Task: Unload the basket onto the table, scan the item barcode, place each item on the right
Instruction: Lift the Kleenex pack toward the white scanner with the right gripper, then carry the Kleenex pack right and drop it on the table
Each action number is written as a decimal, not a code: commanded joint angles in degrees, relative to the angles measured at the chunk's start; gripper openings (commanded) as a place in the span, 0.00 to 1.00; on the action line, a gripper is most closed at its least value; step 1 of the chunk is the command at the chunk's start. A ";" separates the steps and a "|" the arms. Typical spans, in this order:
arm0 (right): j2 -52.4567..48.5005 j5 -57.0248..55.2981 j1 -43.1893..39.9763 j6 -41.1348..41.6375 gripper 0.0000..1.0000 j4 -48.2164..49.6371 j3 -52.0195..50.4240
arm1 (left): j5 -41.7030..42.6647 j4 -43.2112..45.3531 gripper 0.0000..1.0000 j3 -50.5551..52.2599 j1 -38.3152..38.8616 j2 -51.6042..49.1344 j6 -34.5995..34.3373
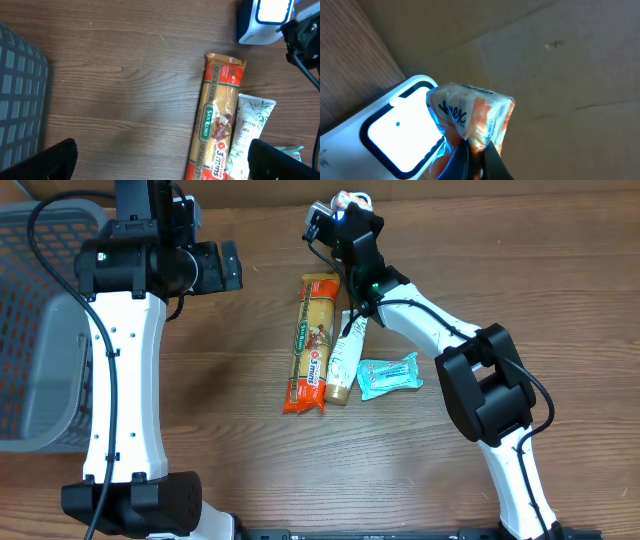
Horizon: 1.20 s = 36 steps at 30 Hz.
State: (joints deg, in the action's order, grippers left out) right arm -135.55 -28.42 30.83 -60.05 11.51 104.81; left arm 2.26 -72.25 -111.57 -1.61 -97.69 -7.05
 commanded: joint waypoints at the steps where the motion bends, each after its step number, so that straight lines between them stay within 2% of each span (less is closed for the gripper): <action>1: 1.95 -3.30 0.98 -0.02 0.04 0.20 0.26 | -0.35 0.09 1.00 -0.02 -0.15 -0.17 0.85; 4: 5.75 -3.15 1.97 0.96 0.04 -3.67 0.26 | -0.35 0.09 1.00 -0.02 -0.15 -0.17 0.85; 7: 11.56 -2.08 2.82 8.31 0.04 -10.62 0.26 | -0.35 0.09 1.00 -0.02 -0.15 -0.17 0.85; 14: 32.06 18.25 -0.24 44.02 0.04 -43.93 0.26 | -0.35 0.09 1.00 -0.02 -0.15 -0.17 0.85; 19: 41.59 21.51 -9.84 75.47 0.04 -64.13 0.26 | -0.35 0.09 1.00 -0.02 -0.15 -0.17 0.85; 21: 42.53 22.18 -14.78 82.29 0.04 -71.54 0.26 | -0.35 0.07 1.00 -0.02 -0.15 -0.17 0.85; 24: 41.86 24.94 -23.34 88.35 0.04 -80.43 -1.07 | -0.35 0.09 1.00 -0.02 -0.15 -0.17 0.85; 26: 41.35 26.60 -28.50 91.67 0.04 -82.01 -4.57 | -0.35 0.09 1.00 -0.02 -0.15 -0.17 0.85; 28: 41.18 29.44 -33.35 91.60 0.04 -80.41 -9.94 | -0.35 0.09 1.00 -0.02 -0.15 -0.17 0.85; 36: 41.18 35.47 -46.73 91.52 0.04 -64.63 -33.35 | -0.35 0.09 1.00 -0.02 -0.15 -0.17 0.85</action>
State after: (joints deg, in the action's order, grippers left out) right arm -94.89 3.01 -12.56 29.58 -56.27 77.54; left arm 2.28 -72.29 -111.57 -1.61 -97.69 -7.05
